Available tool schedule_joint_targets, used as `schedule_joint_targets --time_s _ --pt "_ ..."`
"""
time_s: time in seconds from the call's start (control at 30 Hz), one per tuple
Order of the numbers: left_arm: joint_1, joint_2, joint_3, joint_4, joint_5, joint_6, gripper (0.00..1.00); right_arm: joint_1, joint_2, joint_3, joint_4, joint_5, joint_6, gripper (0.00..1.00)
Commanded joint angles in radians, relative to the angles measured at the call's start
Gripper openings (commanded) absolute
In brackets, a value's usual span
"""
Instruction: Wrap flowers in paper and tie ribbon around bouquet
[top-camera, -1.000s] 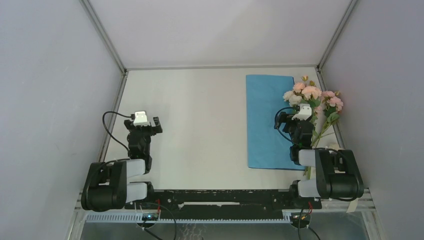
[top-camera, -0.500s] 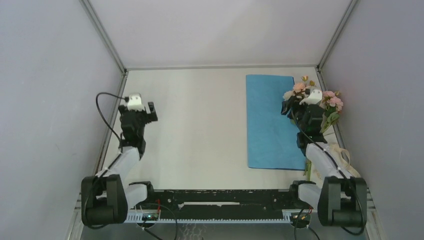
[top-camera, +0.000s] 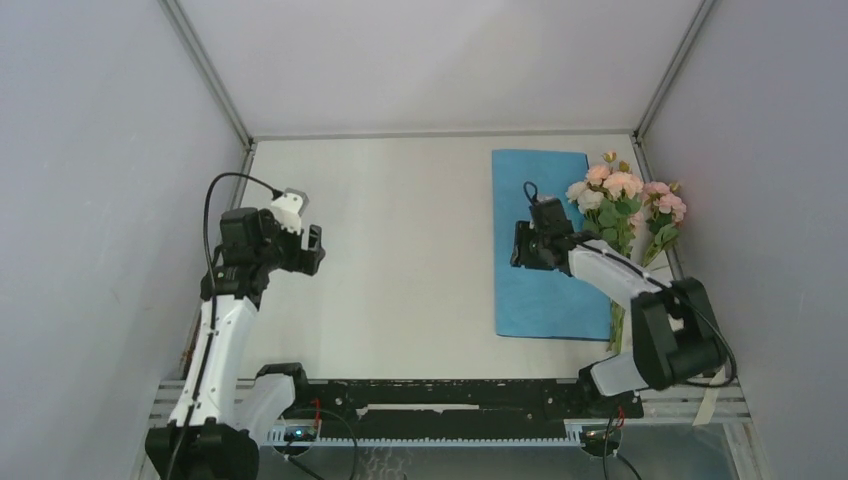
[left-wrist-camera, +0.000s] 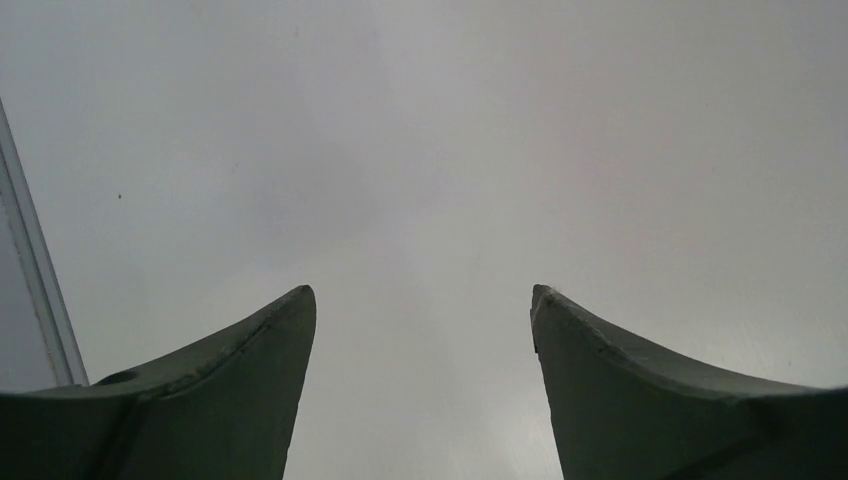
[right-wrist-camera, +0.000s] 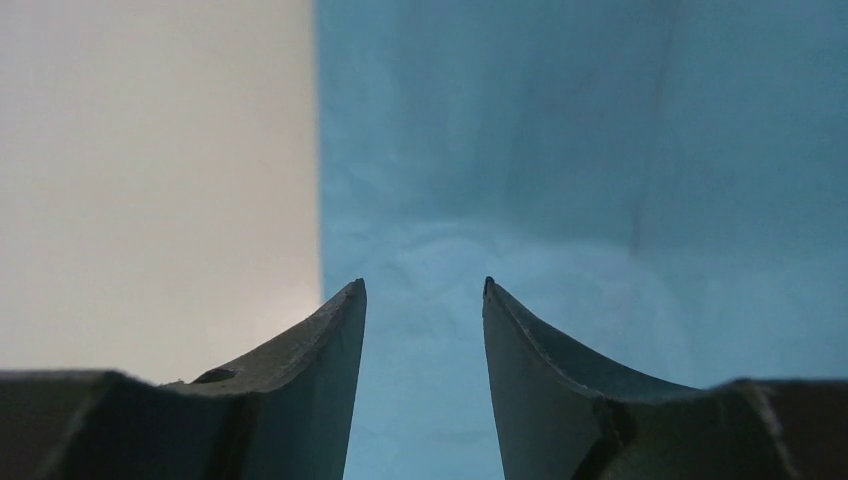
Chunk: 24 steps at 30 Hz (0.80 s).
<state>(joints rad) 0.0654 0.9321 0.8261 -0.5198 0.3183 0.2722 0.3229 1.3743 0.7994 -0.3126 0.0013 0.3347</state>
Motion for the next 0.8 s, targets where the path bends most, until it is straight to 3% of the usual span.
schedule_joint_targets --time_s 0.0,0.17,0.5,0.77 --pt "-0.002 -0.122 -0.027 -0.176 0.045 0.111 0.84 0.062 0.13 0.088 -0.147 0.01 0.067 0.59" --pt "-0.002 -0.149 -0.054 -0.233 0.057 0.143 0.84 0.192 0.198 0.127 -0.174 0.081 0.108 0.69" --pt "-0.002 -0.135 -0.058 -0.24 0.036 0.122 0.84 0.432 0.358 0.289 -0.497 0.497 0.199 0.69" --pt "-0.001 -0.134 -0.061 -0.238 0.027 0.121 0.85 0.495 0.459 0.301 -0.559 0.526 0.243 0.66"
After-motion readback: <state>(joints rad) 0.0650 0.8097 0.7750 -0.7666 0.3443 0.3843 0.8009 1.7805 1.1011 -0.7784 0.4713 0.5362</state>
